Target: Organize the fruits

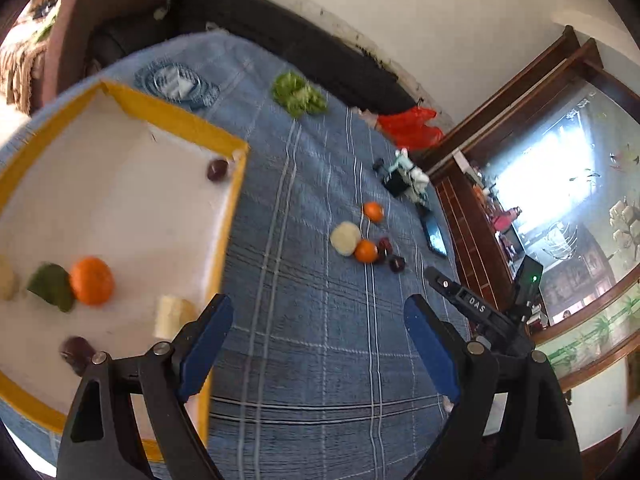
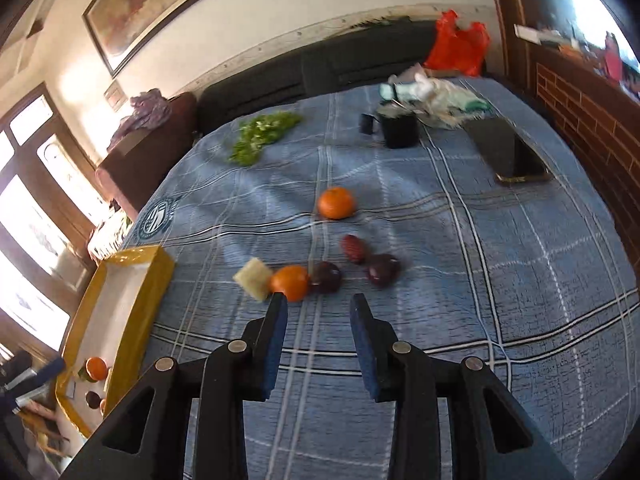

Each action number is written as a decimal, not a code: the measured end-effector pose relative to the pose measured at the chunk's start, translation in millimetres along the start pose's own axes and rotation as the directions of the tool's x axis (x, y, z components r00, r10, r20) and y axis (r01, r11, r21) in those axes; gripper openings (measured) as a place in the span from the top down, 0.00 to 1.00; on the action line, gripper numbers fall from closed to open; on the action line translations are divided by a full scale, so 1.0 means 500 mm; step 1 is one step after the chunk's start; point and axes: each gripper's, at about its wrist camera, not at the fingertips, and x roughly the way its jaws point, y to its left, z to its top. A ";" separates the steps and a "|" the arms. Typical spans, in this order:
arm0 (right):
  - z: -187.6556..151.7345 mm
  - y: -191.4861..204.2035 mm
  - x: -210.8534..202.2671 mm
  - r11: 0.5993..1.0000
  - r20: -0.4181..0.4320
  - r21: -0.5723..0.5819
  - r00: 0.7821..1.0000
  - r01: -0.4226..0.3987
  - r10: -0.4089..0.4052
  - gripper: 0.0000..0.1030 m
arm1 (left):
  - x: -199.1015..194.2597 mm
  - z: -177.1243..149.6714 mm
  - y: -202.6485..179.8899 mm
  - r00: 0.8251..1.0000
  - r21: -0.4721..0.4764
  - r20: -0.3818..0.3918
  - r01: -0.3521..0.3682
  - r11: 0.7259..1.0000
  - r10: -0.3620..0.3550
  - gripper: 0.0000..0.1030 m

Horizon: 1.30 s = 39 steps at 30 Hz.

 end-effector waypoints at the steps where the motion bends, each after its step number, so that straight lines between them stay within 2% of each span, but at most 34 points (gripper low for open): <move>1: 0.001 -0.007 0.010 1.000 -0.008 0.003 1.000 -0.007 0.007 0.63 | 0.016 -0.002 -0.002 1.000 -0.007 -0.025 0.001 1.000 -0.001 0.16; 4: -0.004 -0.014 0.034 1.000 -0.028 0.009 0.999 -0.022 0.022 0.56 | 0.051 -0.011 -0.013 0.997 -0.009 -0.077 -0.008 1.000 0.007 0.16; 10: 0.000 -0.001 0.091 0.997 -0.038 -0.033 0.997 -0.063 0.062 0.55 | 0.072 -0.006 -0.042 0.996 0.030 -0.077 -0.038 0.999 0.041 0.16; 13: 0.008 0.034 0.115 0.990 -0.025 -0.121 0.997 -0.073 0.070 0.54 | 0.076 0.003 -0.046 0.997 0.032 -0.066 -0.048 0.998 0.050 0.16; 16: 0.012 0.062 0.147 0.975 -0.019 -0.207 0.997 -0.076 0.073 0.47 | 0.077 0.013 -0.042 0.996 0.023 -0.057 -0.060 0.998 0.061 0.16; 22: 0.002 0.090 0.181 0.944 -0.031 -0.323 0.998 -0.069 0.062 0.47 | 0.086 0.035 -0.035 0.994 0.024 -0.037 -0.098 0.995 0.099 0.16; 26: -0.028 0.118 0.177 0.899 -0.067 -0.434 0.997 -0.066 0.041 0.45 | 0.104 0.048 -0.036 0.994 0.017 -0.037 -0.106 0.994 0.107 0.16; 28: -0.035 0.119 0.178 0.893 -0.082 -0.442 0.995 -0.081 0.050 0.47 | 0.120 0.058 -0.046 0.991 0.047 -0.036 -0.124 0.991 0.126 0.16; 31: -0.033 0.114 0.186 0.901 -0.079 -0.431 0.997 -0.053 0.021 0.55 | 0.153 0.075 -0.061 0.988 0.099 -0.050 -0.143 0.985 0.148 0.16; 33: -0.031 0.105 0.185 0.910 -0.080 -0.412 0.996 -0.055 0.024 0.66 | 0.184 0.088 -0.066 0.983 0.113 -0.068 -0.163 0.980 0.171 0.16; 35: -0.027 0.097 0.185 0.920 -0.084 -0.388 0.996 -0.064 0.034 0.71 | 0.223 0.104 -0.075 0.980 0.137 -0.090 -0.164 0.977 0.177 0.16; 39: -0.025 0.091 0.186 0.924 -0.080 -0.376 0.996 -0.075 0.048 0.71 | 0.294 0.131 -0.090 0.973 0.184 -0.109 -0.183 0.966 0.205 0.16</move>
